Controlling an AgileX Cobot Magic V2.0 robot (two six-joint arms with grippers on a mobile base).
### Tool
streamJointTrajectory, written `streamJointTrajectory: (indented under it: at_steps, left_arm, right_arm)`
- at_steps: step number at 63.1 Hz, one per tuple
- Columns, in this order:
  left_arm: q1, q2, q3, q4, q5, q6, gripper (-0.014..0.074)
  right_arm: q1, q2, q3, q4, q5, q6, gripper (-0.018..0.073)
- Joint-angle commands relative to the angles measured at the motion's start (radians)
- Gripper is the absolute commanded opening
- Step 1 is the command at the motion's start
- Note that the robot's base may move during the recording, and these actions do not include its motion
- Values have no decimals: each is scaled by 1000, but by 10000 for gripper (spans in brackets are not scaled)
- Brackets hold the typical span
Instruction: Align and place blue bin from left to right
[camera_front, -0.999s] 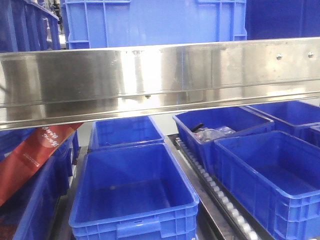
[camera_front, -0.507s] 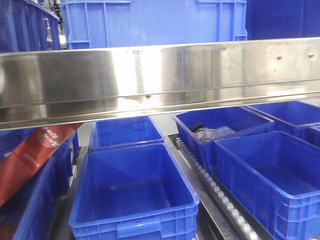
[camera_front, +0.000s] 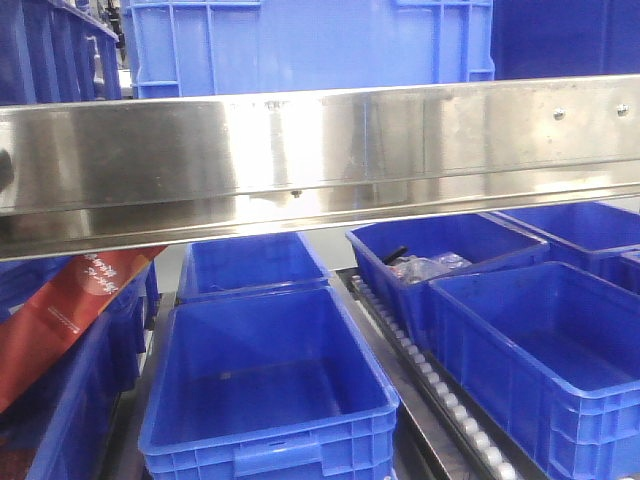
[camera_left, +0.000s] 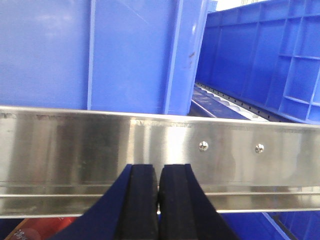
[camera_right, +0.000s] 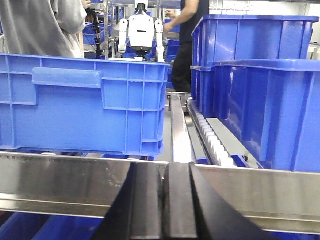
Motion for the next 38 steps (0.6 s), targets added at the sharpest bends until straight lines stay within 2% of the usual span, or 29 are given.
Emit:
streamJointTrajectory:
  at_steps: [1,38]
  left_arm:
    - [0,-6,-1,-6,-23,2,3]
    - [0,-6,-1,-6,-27,2,3]
  right_arm:
    - [2,-5,1,-3,-25,-8,-70]
    - [2,-5,1,-3,-25,-8,-70]
